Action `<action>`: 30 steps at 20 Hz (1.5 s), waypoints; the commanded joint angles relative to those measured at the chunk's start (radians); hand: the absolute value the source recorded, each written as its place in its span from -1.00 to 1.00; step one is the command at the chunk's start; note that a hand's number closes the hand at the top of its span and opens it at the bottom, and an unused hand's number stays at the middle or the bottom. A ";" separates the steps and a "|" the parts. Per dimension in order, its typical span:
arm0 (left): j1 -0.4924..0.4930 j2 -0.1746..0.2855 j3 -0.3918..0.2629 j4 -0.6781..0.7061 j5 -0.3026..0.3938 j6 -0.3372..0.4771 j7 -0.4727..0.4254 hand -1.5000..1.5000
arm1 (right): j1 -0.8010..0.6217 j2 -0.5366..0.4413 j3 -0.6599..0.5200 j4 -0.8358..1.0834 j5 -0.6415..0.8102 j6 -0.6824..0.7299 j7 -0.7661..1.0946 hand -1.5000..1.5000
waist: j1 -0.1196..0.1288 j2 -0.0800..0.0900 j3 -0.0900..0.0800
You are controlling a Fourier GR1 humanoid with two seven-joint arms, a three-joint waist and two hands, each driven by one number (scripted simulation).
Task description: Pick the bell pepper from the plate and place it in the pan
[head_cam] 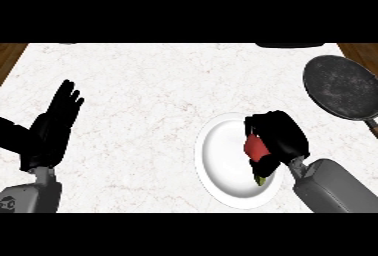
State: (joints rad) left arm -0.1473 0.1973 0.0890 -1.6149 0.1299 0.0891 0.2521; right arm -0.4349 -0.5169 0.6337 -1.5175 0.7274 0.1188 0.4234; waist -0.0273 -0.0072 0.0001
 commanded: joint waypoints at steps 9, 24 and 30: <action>0.002 -0.010 0.002 -0.003 0.000 -0.010 0.004 0.00 | 0.138 -0.257 -0.323 -0.464 0.000 -0.018 0.000 1.00 | 0.014 0.003 0.000; -0.007 -0.019 0.006 0.002 -0.008 -0.030 -0.013 0.00 | -0.029 -0.232 -0.718 0.139 -0.098 -0.078 -0.361 1.00 | 0.037 0.010 0.000; -0.056 -0.031 -0.010 0.006 -0.030 -0.003 0.018 0.00 | -0.165 -0.286 -0.832 0.536 -0.130 -0.142 -0.602 1.00 | 0.053 0.016 0.001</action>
State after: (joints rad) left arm -0.1836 0.1695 0.0813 -1.6014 0.1080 0.0727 0.2521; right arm -0.5396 -0.7670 -0.1268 -1.2027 0.6165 0.0118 -0.0264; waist 0.0168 0.0059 0.0008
